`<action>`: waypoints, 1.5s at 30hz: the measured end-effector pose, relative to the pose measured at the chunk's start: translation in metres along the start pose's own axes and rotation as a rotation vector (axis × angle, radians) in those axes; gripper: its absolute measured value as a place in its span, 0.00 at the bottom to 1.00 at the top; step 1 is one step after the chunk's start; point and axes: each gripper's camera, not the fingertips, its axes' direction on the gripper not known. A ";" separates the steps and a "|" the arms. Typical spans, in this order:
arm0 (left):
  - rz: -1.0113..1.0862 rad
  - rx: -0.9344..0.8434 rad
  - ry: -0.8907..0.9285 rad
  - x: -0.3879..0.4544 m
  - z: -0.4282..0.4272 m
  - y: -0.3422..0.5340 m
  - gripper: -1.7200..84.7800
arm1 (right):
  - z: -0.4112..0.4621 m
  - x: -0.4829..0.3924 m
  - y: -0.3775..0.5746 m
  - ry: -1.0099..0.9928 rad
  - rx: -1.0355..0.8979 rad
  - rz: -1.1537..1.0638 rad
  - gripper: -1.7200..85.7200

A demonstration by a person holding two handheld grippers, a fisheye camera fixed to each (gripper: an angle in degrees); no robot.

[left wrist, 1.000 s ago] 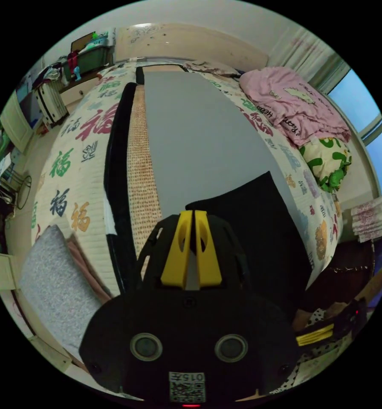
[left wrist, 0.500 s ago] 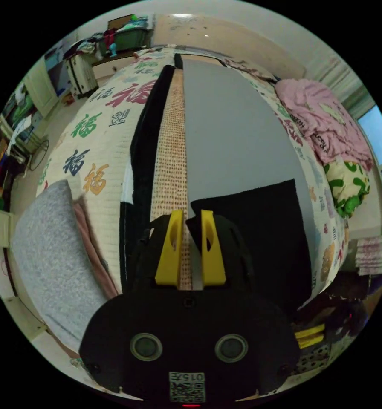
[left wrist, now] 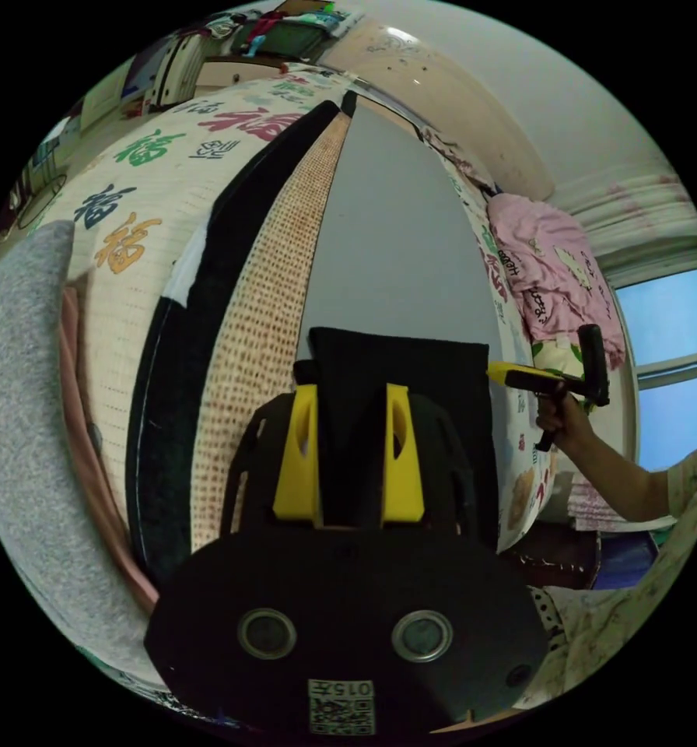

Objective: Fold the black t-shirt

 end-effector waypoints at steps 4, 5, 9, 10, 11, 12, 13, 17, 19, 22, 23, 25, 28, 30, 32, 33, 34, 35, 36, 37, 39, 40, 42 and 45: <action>-0.043 0.048 0.038 -0.016 0.018 0.048 0.13 | 0.030 0.006 -0.005 0.013 0.002 -0.009 0.11; -0.050 0.050 0.038 -0.017 0.021 0.055 0.12 | 0.039 0.007 -0.003 0.031 0.012 -0.013 0.10; -0.160 0.022 0.080 -0.032 0.043 0.101 0.08 | 0.076 0.006 0.007 0.104 0.017 -0.061 0.06; -0.172 0.028 0.070 -0.034 0.047 0.117 0.07 | 0.081 0.006 0.009 0.107 0.018 -0.060 0.05; -0.173 0.035 0.065 -0.034 0.049 0.126 0.06 | 0.091 0.006 0.013 0.114 0.016 -0.062 0.05; -0.174 0.063 0.057 -0.035 0.049 0.147 0.05 | 0.101 0.005 0.017 0.120 0.009 -0.066 0.04; -0.178 0.106 0.055 -0.035 0.046 0.170 0.05 | 0.105 0.004 0.019 0.119 0.005 -0.069 0.04; -0.184 0.288 0.075 -0.035 0.015 0.262 0.04 | 0.117 -0.027 0.047 -0.020 0.087 -0.176 0.03; -0.214 0.409 0.068 -0.041 -0.015 0.344 0.04 | 0.120 -0.053 0.064 -0.095 0.115 -0.249 0.03; -0.293 0.533 0.068 -0.057 -0.056 0.461 0.04 | 0.135 -0.116 0.099 -0.200 0.127 -0.392 0.03; -0.303 0.555 0.064 -0.060 -0.064 0.484 0.04 | 0.144 -0.145 0.114 -0.235 0.121 -0.455 0.03; -0.342 0.626 0.032 -0.071 -0.095 0.578 0.04 | 0.162 -0.191 0.138 -0.278 0.105 -0.544 0.03; -0.414 0.707 -0.011 -0.087 -0.129 0.690 0.04 | 0.204 -0.271 0.176 -0.339 0.056 -0.671 0.03; -0.466 0.764 -0.035 -0.098 -0.148 0.753 0.04 | 0.246 -0.335 0.206 -0.373 0.013 -0.776 0.03; -0.508 0.818 -0.072 -0.108 -0.166 0.812 0.03 | 0.279 -0.381 0.227 -0.410 -0.022 -0.834 0.03; -0.533 0.855 -0.096 -0.115 -0.177 0.850 0.03 | 0.303 -0.409 0.240 -0.441 -0.047 -0.861 0.03; -0.560 0.890 -0.111 -0.124 -0.187 0.886 0.03 | 0.315 -0.422 0.247 -0.455 -0.061 -0.871 0.03; -0.575 0.905 -0.117 -0.128 -0.192 0.903 0.03 | 0.340 -0.448 0.260 -0.480 -0.092 -0.888 0.03; -0.602 0.929 -0.131 -0.138 -0.200 0.935 0.03 | 0.366 -0.473 0.273 -0.497 -0.127 -0.899 0.03; -0.624 0.944 -0.151 -0.147 -0.207 0.964 0.03 | 0.378 -0.485 0.279 -0.500 -0.142 -0.908 0.03; -0.655 0.964 -0.178 -0.161 -0.215 1.003 0.03 | 0.427 -0.535 0.302 -0.470 -0.194 -0.963 0.03; -0.682 0.983 -0.184 -0.173 -0.218 1.027 0.04 | 0.439 -0.547 0.308 -0.460 -0.208 -0.979 0.03; -0.740 1.019 -0.174 -0.196 -0.221 1.060 0.04 | 0.489 -0.596 0.324 -0.410 -0.254 -1.043 0.03; -0.848 1.095 -0.124 -0.251 -0.226 1.102 0.04 | 0.563 -0.664 0.328 -0.355 -0.270 -1.122 0.03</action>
